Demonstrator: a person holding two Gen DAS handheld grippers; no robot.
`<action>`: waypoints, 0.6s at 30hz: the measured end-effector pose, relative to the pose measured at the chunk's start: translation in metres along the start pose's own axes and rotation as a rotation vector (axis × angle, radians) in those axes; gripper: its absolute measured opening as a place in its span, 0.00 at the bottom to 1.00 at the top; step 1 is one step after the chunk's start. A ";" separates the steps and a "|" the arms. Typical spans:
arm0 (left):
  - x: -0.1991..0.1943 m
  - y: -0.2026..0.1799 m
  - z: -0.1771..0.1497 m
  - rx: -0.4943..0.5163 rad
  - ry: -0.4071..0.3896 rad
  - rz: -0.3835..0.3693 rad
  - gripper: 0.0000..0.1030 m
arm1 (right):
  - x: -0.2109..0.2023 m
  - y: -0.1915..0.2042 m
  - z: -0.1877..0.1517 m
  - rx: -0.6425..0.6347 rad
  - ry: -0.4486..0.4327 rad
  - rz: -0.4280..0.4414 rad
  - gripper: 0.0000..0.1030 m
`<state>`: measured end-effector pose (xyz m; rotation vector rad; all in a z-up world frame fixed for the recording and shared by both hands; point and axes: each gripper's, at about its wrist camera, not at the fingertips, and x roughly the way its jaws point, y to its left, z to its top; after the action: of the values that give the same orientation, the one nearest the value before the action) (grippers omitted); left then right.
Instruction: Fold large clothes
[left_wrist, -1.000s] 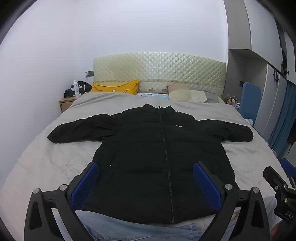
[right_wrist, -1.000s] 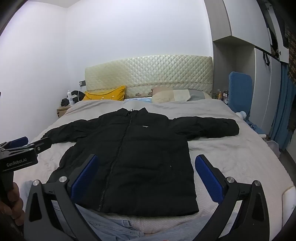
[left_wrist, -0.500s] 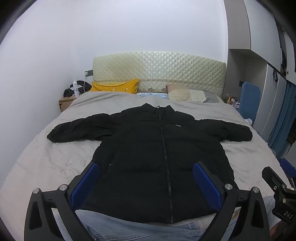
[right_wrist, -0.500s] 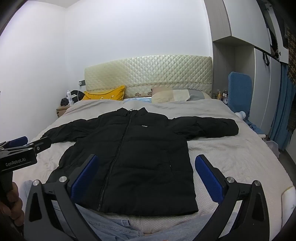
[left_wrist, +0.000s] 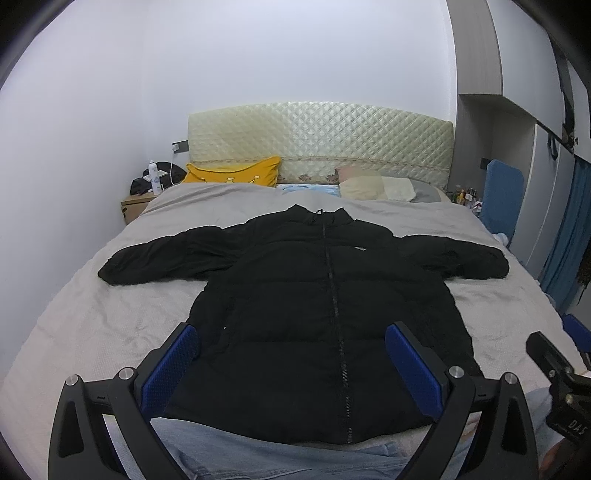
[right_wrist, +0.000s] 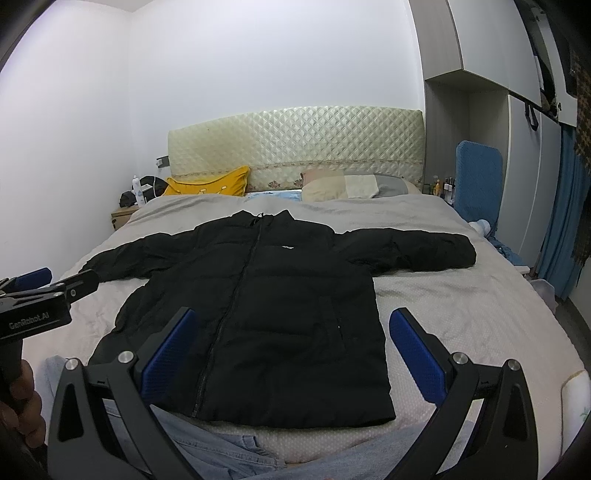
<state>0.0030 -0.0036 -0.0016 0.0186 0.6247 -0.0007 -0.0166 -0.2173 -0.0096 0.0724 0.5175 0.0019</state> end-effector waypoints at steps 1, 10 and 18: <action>0.001 0.001 0.000 -0.004 0.004 -0.001 1.00 | -0.001 0.001 0.001 0.000 0.000 -0.001 1.00; 0.009 0.005 -0.002 -0.017 0.038 -0.033 1.00 | 0.002 0.001 -0.002 -0.006 0.012 -0.008 1.00; 0.010 0.002 -0.004 -0.006 0.044 -0.030 1.00 | 0.004 0.001 -0.002 -0.006 0.011 -0.008 1.00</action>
<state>0.0090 -0.0018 -0.0110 0.0036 0.6687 -0.0278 -0.0144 -0.2160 -0.0130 0.0644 0.5284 -0.0043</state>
